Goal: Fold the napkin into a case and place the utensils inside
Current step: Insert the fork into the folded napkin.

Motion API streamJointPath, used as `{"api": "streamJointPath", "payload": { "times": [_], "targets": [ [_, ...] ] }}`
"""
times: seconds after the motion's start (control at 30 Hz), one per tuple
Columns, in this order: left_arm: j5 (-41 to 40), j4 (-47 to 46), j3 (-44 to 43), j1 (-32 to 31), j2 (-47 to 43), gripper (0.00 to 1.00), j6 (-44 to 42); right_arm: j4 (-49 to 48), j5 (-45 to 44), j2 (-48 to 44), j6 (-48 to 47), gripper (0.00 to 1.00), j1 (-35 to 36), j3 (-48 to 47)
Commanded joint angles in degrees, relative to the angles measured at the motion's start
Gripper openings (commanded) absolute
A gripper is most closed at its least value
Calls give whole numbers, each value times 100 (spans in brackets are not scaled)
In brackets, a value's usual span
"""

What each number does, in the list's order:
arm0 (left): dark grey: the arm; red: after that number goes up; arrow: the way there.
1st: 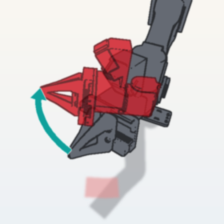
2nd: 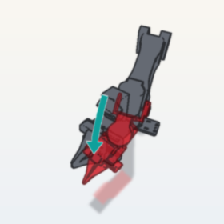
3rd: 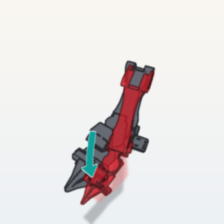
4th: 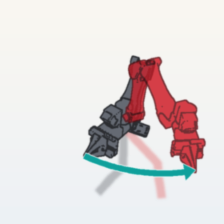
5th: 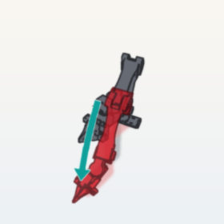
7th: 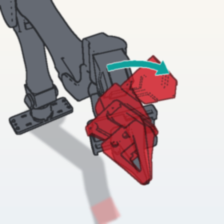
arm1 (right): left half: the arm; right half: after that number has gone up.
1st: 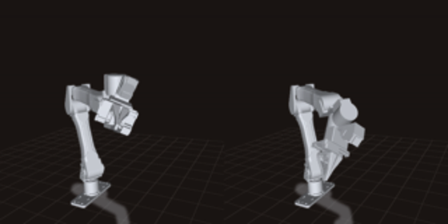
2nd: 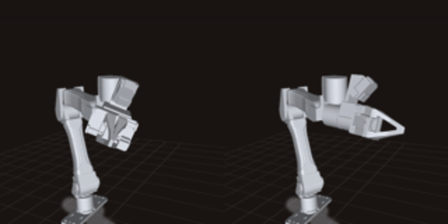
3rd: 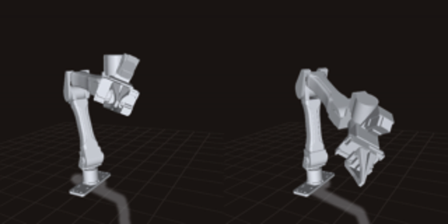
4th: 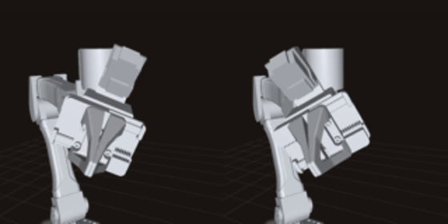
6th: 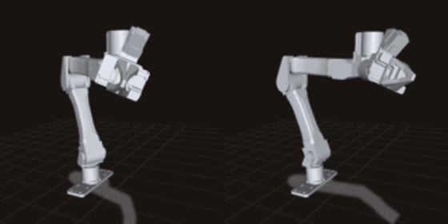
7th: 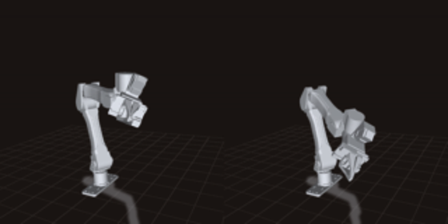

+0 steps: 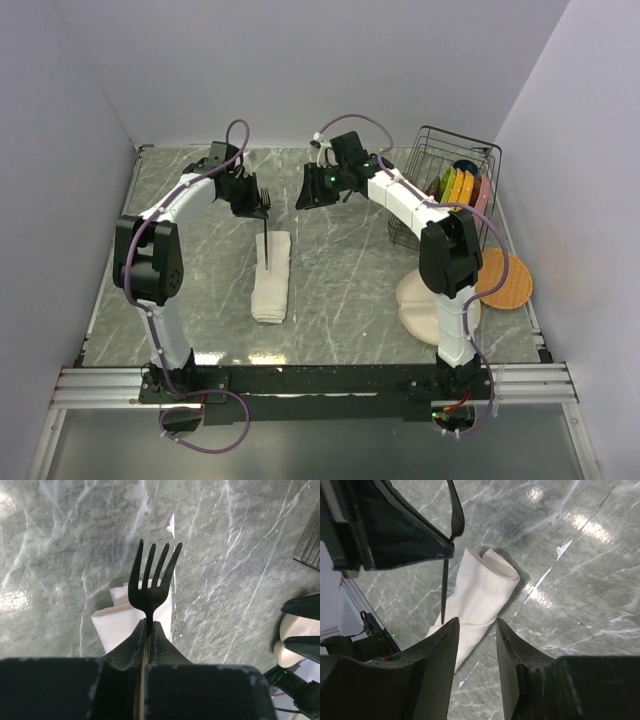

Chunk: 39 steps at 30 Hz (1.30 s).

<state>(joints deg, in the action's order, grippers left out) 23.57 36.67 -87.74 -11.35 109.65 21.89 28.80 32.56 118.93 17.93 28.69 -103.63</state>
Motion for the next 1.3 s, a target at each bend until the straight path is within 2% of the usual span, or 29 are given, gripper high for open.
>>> {"api": "streamJointPath", "payload": {
  "times": [0.0,0.47,0.87,1.27],
  "targets": [
    [-238,-370,12,-130,-5,1,-18,-14,-65,-46,-62,43,-144,-377],
    [-283,-538,503,-209,-31,1,-132,12,-144,-142,-141,44,-232,-377],
    [-55,-432,1127,-315,-496,1,-36,12,-171,-204,-176,44,-276,-307],
    [-2,-256,1356,-438,-804,1,35,12,-109,-213,-167,44,-276,-280]
  ]
}}
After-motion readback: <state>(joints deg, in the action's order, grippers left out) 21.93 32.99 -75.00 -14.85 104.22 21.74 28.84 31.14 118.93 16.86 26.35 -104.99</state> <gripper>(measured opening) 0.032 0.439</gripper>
